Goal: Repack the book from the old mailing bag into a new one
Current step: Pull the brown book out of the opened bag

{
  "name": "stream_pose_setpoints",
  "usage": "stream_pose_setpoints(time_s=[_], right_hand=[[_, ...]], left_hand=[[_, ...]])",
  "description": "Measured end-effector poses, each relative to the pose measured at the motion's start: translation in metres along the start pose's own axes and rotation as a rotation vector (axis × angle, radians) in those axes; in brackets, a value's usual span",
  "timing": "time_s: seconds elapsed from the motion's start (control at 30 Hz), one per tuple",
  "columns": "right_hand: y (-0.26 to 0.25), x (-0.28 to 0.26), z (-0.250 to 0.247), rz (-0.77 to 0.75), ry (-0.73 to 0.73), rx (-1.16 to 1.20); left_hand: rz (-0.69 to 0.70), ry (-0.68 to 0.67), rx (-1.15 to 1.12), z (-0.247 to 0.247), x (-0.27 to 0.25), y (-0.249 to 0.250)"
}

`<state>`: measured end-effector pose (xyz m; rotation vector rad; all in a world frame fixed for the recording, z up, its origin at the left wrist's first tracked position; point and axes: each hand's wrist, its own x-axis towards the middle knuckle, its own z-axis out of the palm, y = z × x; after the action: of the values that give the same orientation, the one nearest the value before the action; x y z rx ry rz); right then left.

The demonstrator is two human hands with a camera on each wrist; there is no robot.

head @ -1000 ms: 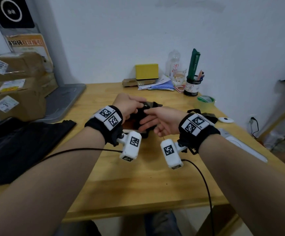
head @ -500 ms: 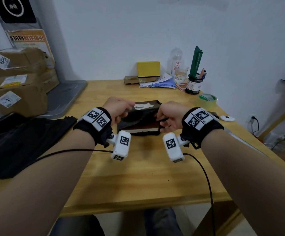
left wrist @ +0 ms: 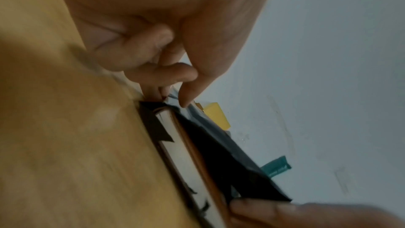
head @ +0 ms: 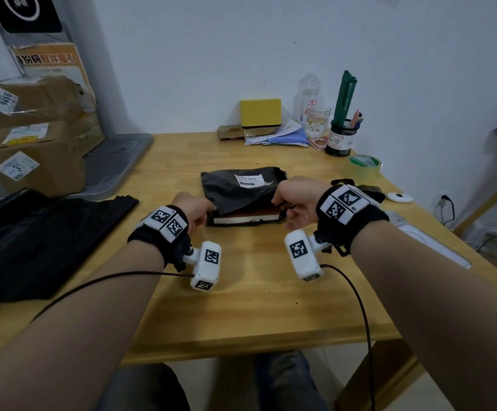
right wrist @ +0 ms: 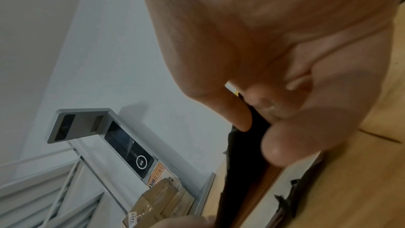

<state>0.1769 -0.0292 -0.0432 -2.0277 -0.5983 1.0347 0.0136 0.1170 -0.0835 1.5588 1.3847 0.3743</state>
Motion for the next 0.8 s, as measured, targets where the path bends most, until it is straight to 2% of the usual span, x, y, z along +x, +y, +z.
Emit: stream_pose_setpoints(time_s=[0.17,0.37,0.6,0.8], right_hand=[[0.001,0.004,0.003,-0.048,0.026,-0.099],[0.002,0.008,0.007,-0.078,0.043,-0.129],[0.0,0.006,0.016,-0.055,-0.086,0.141],[0.003,0.019,0.031,-0.039,-0.183,0.344]], left_hand=[[-0.058,-0.046,-0.12,-0.001,0.006,-0.002],[-0.142,-0.182,-0.149,0.001,0.006,0.0],[-0.162,-0.105,-0.362,-0.026,0.008,-0.007],[-0.139,-0.077,-0.411,-0.037,0.001,-0.018]])
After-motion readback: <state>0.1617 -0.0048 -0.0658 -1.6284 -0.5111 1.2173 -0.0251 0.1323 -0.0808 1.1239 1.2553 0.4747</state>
